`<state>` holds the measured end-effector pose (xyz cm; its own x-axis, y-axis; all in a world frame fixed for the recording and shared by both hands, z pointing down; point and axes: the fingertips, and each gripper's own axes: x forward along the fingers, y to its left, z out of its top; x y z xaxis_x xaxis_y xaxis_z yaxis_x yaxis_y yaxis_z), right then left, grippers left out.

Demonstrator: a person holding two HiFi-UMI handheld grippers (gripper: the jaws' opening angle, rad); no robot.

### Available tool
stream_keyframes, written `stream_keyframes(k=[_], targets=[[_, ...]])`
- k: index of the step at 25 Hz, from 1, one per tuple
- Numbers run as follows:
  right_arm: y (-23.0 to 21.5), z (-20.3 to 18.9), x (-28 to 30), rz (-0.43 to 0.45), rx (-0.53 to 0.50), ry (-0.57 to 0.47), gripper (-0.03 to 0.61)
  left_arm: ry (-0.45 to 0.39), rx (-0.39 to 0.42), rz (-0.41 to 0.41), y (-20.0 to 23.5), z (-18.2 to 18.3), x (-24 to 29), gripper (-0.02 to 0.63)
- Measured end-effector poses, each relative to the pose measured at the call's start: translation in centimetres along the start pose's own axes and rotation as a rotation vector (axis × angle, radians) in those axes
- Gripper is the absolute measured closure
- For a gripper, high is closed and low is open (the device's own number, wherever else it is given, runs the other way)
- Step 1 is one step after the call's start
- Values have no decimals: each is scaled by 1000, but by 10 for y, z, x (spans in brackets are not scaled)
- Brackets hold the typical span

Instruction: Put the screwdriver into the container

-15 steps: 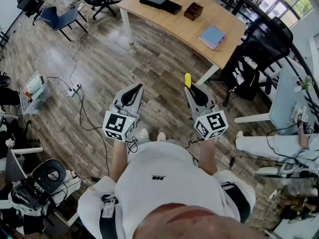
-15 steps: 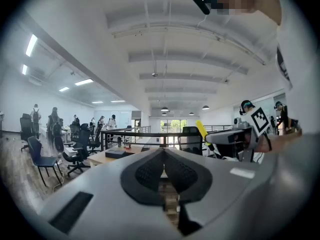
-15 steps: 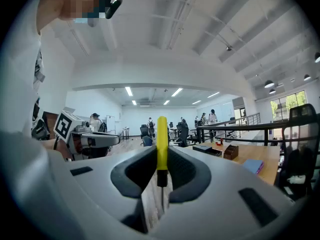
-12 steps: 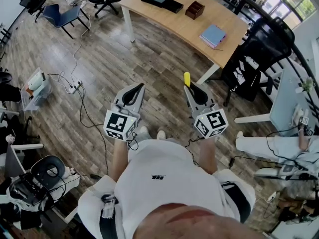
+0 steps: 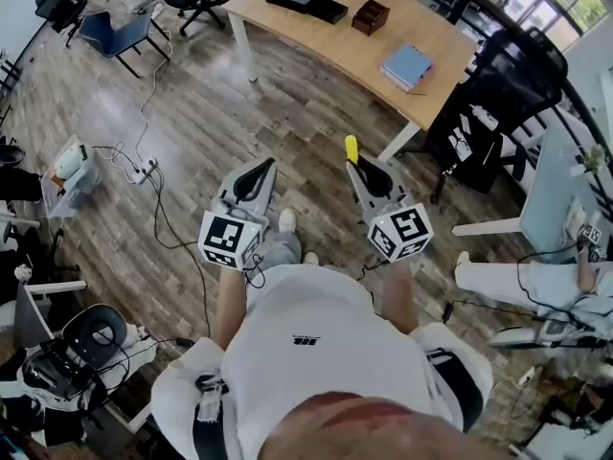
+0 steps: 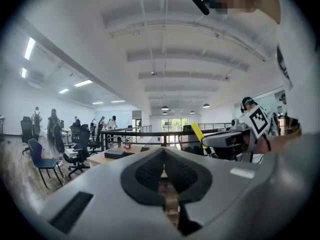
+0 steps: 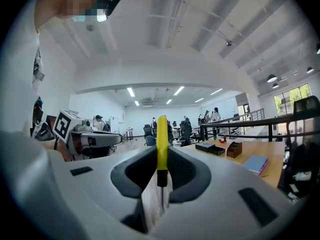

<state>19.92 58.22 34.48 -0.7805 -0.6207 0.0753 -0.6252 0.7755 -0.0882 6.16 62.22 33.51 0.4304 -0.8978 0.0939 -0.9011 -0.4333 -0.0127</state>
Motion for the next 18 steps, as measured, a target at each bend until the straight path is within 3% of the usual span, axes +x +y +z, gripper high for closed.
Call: stream_keyframes(k=[8,18], targets=[[-27,3,42,-23,-1,5,522,-8,1,-27,35,-1,38,603],[-60,13,130,-47,-12,19,522,-25,-1,-68,113,6,99,601]])
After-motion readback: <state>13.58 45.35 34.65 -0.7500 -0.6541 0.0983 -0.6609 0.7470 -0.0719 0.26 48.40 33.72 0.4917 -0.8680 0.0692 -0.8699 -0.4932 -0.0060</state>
